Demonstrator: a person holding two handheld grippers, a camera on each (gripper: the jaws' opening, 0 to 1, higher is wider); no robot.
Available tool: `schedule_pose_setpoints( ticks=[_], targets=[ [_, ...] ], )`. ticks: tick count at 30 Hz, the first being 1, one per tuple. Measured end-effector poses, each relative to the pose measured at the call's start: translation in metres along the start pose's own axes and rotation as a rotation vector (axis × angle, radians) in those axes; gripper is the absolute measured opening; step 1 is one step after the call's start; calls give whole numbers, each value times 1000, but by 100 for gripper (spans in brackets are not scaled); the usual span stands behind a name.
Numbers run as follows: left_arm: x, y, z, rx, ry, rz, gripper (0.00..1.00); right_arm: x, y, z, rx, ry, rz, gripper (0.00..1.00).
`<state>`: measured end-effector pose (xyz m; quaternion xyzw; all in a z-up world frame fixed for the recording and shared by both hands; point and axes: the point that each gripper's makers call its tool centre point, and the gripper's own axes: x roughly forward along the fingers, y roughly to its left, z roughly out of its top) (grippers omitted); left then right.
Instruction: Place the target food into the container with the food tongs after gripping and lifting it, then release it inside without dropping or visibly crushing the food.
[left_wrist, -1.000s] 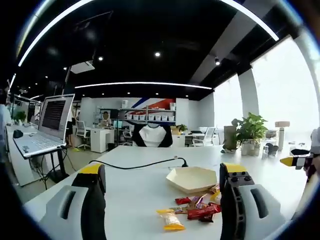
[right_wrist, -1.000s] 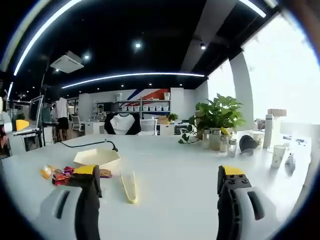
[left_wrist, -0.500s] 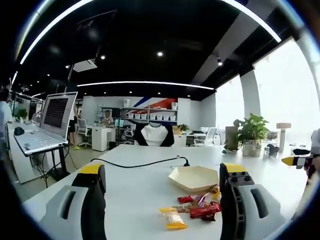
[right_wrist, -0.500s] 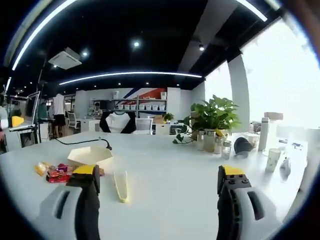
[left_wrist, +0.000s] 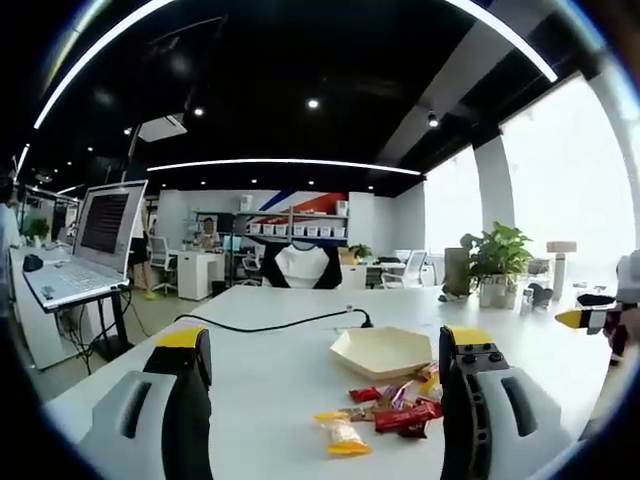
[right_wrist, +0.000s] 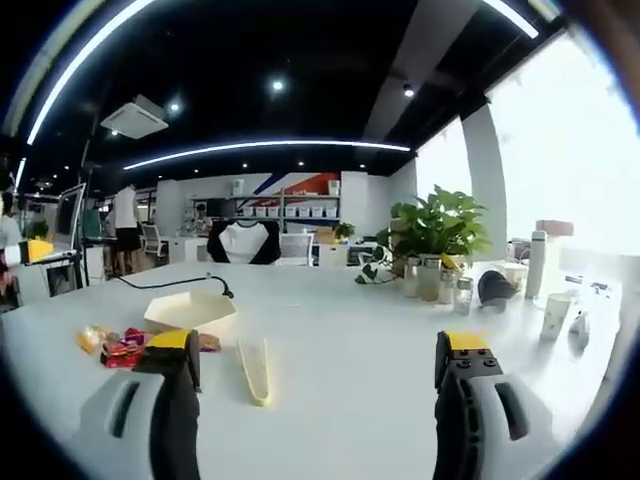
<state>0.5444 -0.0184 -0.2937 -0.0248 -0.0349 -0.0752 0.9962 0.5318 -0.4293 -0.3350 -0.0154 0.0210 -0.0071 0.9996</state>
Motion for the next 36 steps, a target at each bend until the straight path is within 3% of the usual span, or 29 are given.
schedule_pose_setpoints(
  ticks=[8, 19, 25, 29, 36],
  targets=[
    [3, -1, 0, -19, 8, -11, 100, 2, 9, -4, 4, 11, 24, 99],
    [17, -20, 8, 10, -2, -102, 100, 3, 13, -7, 6, 25, 39, 99],
    [30, -21, 14, 17, -8, -132, 99, 2, 14, -7, 3, 25, 41, 99],
    [37, -30, 18, 26, -13, -179, 98, 2, 17, -7, 4, 29, 46, 99],
    [56, -69, 20, 8, 5, -339, 96, 2, 22, -7, 6, 28, 65, 99]
  ],
)
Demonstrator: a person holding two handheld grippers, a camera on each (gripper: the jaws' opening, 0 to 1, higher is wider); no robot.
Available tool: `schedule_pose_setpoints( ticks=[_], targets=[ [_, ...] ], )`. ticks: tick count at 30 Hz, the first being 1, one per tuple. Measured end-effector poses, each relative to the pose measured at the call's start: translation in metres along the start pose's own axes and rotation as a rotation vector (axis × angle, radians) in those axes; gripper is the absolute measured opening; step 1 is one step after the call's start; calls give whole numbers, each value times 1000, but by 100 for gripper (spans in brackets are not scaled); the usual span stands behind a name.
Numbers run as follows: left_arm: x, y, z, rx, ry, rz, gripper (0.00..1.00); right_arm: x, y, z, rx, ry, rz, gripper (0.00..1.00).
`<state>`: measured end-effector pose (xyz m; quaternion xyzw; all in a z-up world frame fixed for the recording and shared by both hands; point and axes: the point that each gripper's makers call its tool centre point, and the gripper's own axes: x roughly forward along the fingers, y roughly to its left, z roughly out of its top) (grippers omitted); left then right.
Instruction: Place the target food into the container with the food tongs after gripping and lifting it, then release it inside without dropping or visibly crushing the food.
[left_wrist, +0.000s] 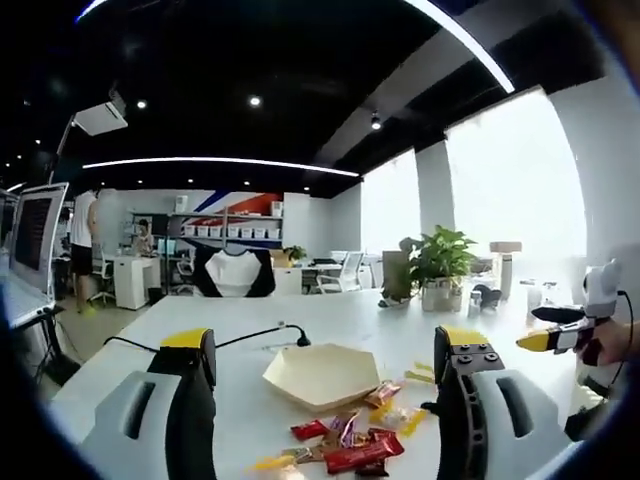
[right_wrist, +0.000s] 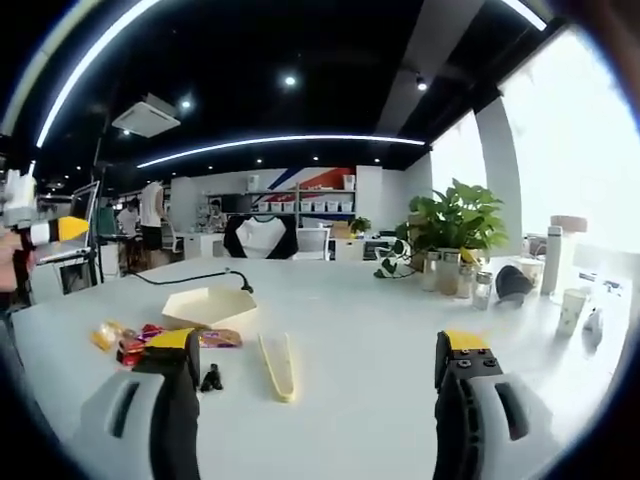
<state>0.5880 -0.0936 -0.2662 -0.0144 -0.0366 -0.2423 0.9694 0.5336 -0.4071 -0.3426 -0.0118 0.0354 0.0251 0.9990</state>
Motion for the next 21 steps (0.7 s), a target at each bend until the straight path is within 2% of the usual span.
schedule_pose_setpoints(
  ticks=[3, 5, 9, 13, 21],
  targets=[
    [14, -14, -3, 6, 24, -57, 96, 0, 1, 0, 6, -1, 4, 99],
    [19, -17, -2, 6, 18, -63, 96, 0, 0, -1, 8, -1, 4, 99],
    [33, -31, -2, 21, 20, -119, 96, 1, 2, 0, 31, -3, 7, 99],
    [48, -44, 0, -88, 15, -177, 95, 2, 5, 2, 18, -14, 24, 99],
    [80, -58, -4, -15, 37, -249, 95, 2, 8, 4, 19, -15, 28, 99]
  ],
)
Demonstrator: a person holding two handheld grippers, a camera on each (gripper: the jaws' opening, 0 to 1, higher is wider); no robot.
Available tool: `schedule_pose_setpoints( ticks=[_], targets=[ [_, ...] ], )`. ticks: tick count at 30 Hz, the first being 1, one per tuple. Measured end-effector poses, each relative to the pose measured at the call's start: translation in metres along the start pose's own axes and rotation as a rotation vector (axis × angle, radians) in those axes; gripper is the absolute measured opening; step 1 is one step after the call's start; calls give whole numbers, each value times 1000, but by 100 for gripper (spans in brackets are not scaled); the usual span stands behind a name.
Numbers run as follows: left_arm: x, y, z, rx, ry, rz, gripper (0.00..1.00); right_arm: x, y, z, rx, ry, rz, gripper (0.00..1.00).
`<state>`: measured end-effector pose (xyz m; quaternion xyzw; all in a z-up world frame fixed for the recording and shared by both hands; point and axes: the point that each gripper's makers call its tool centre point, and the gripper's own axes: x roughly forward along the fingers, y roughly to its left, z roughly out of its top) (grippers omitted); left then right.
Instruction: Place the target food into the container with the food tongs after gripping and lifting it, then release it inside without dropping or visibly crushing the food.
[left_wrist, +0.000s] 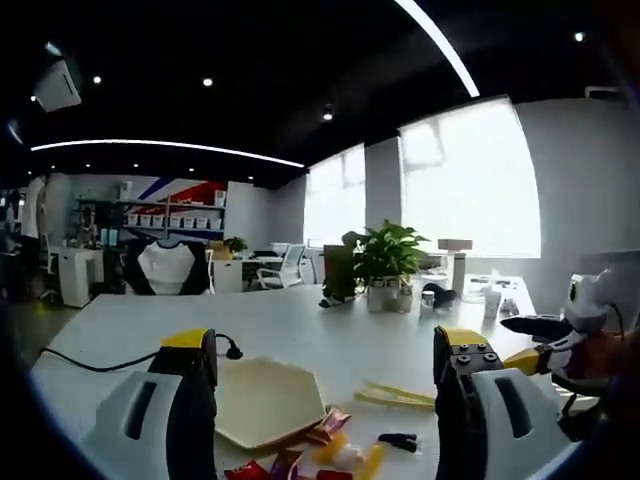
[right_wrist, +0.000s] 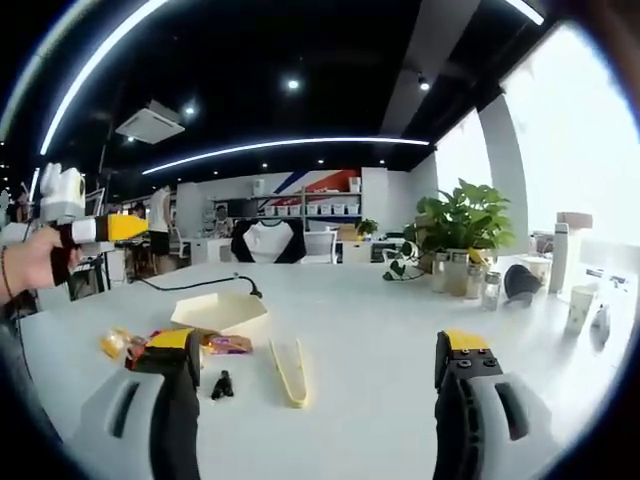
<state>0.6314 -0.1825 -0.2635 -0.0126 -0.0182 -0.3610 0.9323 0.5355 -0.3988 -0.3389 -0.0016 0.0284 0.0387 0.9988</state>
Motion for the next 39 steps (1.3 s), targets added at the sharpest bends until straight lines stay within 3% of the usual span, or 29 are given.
schedule_pose_setpoints(
  ticks=[3, 11, 12, 16, 17, 18, 20, 22, 24, 29, 31, 34, 37, 39],
  targets=[
    [13, -11, -10, 27, 43, -67, 94, 0, 1, 0, 0, -3, 3, 99],
    [44, -21, -34, 76, 130, -149, 94, -1, -2, 1, 1, 0, -9, 99],
    [49, -22, -37, 132, 145, -165, 94, -1, -2, 1, -2, 0, -9, 99],
    [64, -34, -46, 227, 179, -242, 90, -1, 0, 1, -4, 0, -4, 99],
    [67, -36, -49, 224, 189, -252, 90, -1, 1, 1, -5, 2, -3, 99],
    [70, -44, -51, 157, 193, -283, 90, -1, 2, 0, -4, 5, 0, 99],
    [73, -54, -52, 185, 187, -349, 88, -1, 4, -1, 2, 13, 3, 99],
    [77, -54, -65, 257, 231, -373, 87, -2, 8, -2, 8, 12, 14, 99],
    [82, -52, -80, 251, 298, -388, 87, -2, 14, -2, 1, 13, 25, 99],
    [95, -53, -97, 263, 360, -436, 84, -1, 20, -3, 4, 17, 45, 99],
    [100, -60, -112, 343, 413, -517, 80, -1, 23, -4, 5, 18, 55, 99],
    [104, -63, -128, 372, 490, -555, 76, -1, 25, -5, 7, 23, 67, 99],
    [111, -63, -137, 469, 509, -588, 74, -1, 24, -6, 7, 27, 67, 99],
    [113, -64, -146, 487, 566, -607, 72, -2, 23, -6, 8, 27, 67, 99]
  ],
)
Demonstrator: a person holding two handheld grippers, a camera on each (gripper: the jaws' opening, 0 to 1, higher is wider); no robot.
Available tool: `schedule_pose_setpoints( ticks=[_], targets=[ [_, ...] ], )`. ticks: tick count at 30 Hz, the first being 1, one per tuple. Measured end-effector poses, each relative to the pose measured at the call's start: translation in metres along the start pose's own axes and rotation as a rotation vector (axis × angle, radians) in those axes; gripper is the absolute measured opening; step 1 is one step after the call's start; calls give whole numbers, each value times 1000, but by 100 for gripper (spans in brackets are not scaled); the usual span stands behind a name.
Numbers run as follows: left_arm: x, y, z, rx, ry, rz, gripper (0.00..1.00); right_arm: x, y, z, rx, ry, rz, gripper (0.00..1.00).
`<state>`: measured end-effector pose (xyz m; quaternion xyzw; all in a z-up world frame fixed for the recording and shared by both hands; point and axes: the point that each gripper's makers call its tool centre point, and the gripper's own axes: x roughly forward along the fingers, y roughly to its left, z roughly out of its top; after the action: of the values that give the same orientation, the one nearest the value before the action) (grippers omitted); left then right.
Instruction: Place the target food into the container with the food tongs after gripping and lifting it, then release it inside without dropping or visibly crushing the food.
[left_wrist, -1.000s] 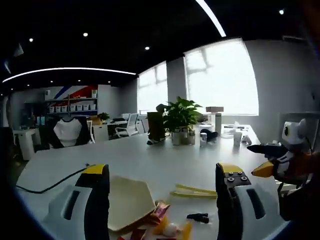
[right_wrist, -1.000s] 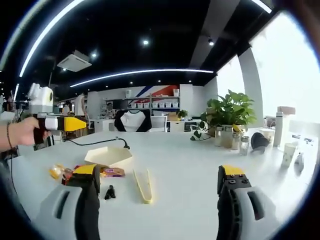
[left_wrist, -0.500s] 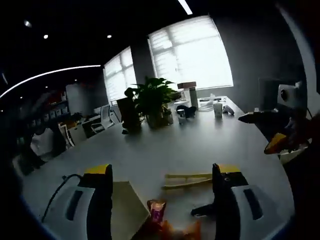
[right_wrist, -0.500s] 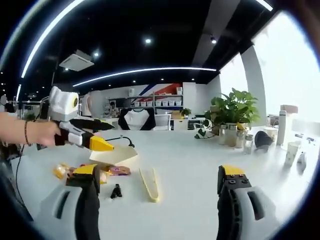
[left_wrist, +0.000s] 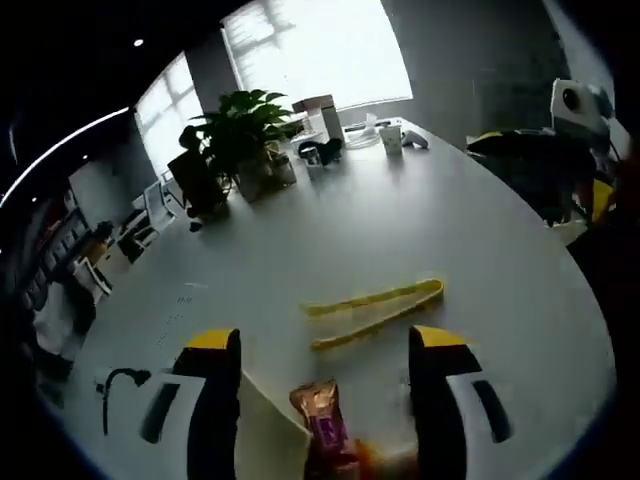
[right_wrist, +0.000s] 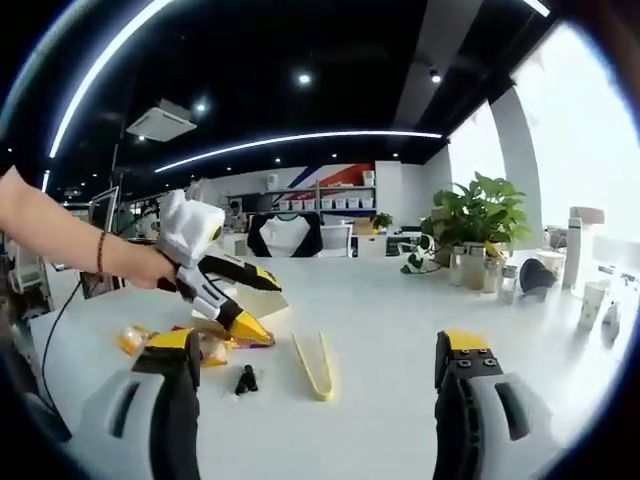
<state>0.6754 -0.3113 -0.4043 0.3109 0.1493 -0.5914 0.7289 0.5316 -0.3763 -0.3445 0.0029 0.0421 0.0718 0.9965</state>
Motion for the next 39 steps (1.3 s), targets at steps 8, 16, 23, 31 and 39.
schedule_pose_setpoints(
  ticks=[8, 16, 23, 31, 39],
  targets=[
    [25, -2, -9, 209, 134, -124, 53, 0, -1, -3, 5, 8, 11, 99],
    [43, -4, -20, 283, 240, -233, 47, -1, -3, -5, 9, 16, 3, 99],
    [46, -13, -26, 295, 305, -333, 36, 0, -2, -8, 13, 26, 10, 99],
    [53, -12, -27, 334, 348, -354, 26, 1, -4, -12, 25, 36, 14, 99],
    [56, -9, -36, 402, 399, -379, 14, 0, -8, -12, 21, 37, 6, 99]
  ],
)
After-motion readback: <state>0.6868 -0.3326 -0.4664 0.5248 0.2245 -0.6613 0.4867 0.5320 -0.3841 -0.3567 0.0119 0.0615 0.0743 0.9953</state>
